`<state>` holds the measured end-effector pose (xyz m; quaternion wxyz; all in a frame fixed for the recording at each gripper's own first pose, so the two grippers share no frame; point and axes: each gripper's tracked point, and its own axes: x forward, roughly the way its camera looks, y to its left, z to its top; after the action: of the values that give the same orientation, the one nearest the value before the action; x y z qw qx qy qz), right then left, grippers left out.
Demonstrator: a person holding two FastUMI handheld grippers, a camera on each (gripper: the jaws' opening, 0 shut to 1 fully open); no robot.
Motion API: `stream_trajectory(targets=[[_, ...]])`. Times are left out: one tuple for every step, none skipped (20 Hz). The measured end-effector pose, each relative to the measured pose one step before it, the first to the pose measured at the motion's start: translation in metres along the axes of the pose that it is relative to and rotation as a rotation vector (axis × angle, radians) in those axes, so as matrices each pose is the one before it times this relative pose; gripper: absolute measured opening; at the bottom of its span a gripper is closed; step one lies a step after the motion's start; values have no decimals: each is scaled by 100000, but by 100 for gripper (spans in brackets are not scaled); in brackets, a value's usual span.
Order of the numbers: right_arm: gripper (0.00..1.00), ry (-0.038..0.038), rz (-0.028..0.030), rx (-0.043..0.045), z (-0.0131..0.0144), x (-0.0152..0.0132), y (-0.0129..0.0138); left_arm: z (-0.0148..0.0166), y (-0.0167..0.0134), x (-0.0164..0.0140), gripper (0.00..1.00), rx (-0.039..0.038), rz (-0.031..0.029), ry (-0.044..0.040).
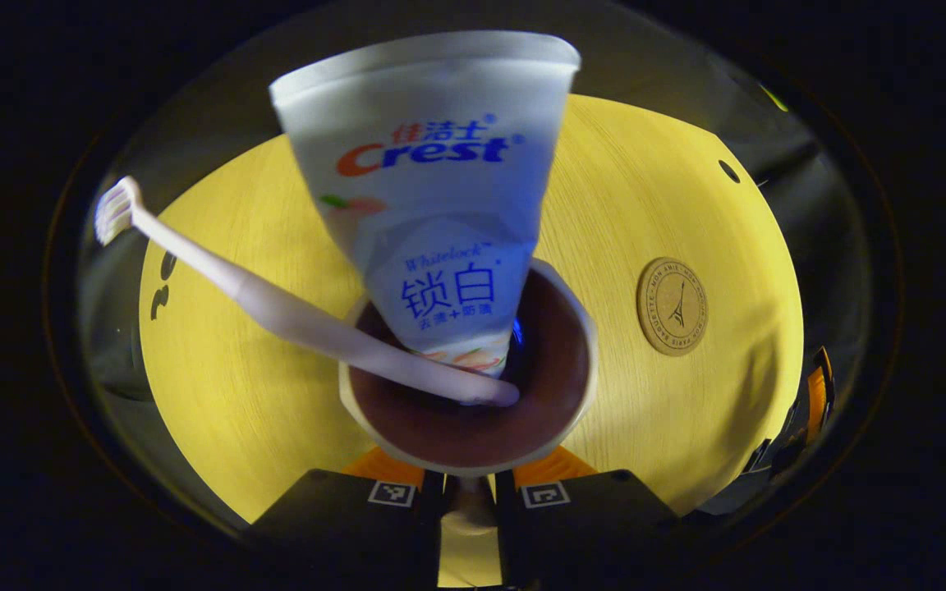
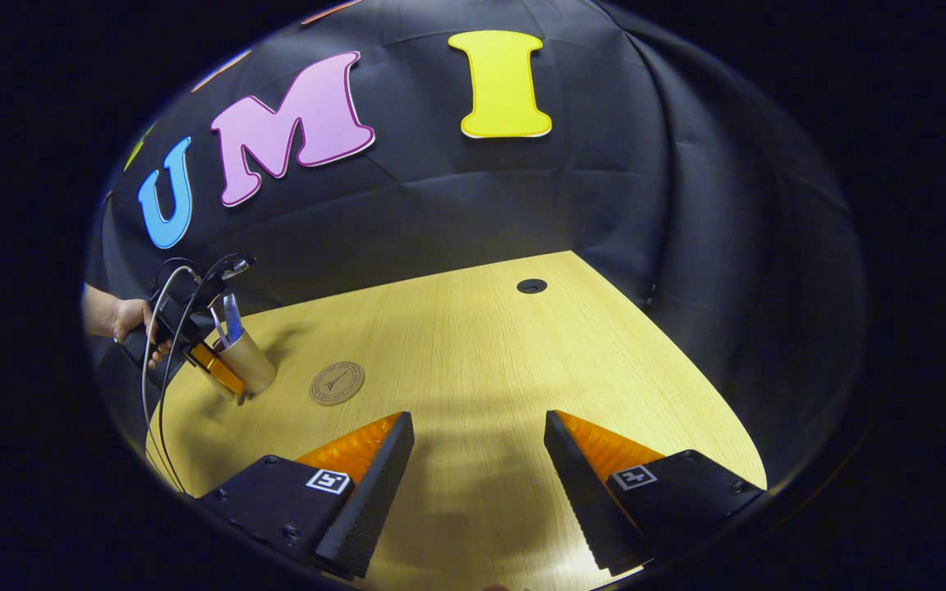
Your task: Put the toothbrush and toothpaste on the desktop into the cup, then pick up the cup and place it on the coaster on the desktop.
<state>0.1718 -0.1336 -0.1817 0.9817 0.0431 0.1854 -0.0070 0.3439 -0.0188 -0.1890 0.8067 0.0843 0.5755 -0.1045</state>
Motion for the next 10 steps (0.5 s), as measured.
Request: stream_trajectory(targets=[[98,-381,-183,-285,174,114,42,81,-260,-92,36,-121,-460,-657],[98,-139,213,-79,67,-11,168,384,-72,-35,31,-321,-123,-2562],[98,146,256,-53,-57,-74,161,30,-481,-42,29,3,-1563,-543],[98,344,-74,-51,-115,35,-15,4,-472,-338,28,1004,-1086,-372],[98,467,-106,-102,-85,58,44,122,-187,-176,27,1298,-64,-563],[98,354,13,148,-87,2,29,331,-139,-416,27,1809,624,-1097],[98,118,56,365,20,-32,12,422,-255,-376,27,2682,907,-1044],[98,-130,27,507,115,-133,-59,481,-221,-486,27,3486,1052,-1090],[98,-111,36,644,118,-63,13,451,-297,-324,31,3419,948,-872],[98,-13,-60,524,129,26,-54,384,-564,-296,27,2888,227,-553]])
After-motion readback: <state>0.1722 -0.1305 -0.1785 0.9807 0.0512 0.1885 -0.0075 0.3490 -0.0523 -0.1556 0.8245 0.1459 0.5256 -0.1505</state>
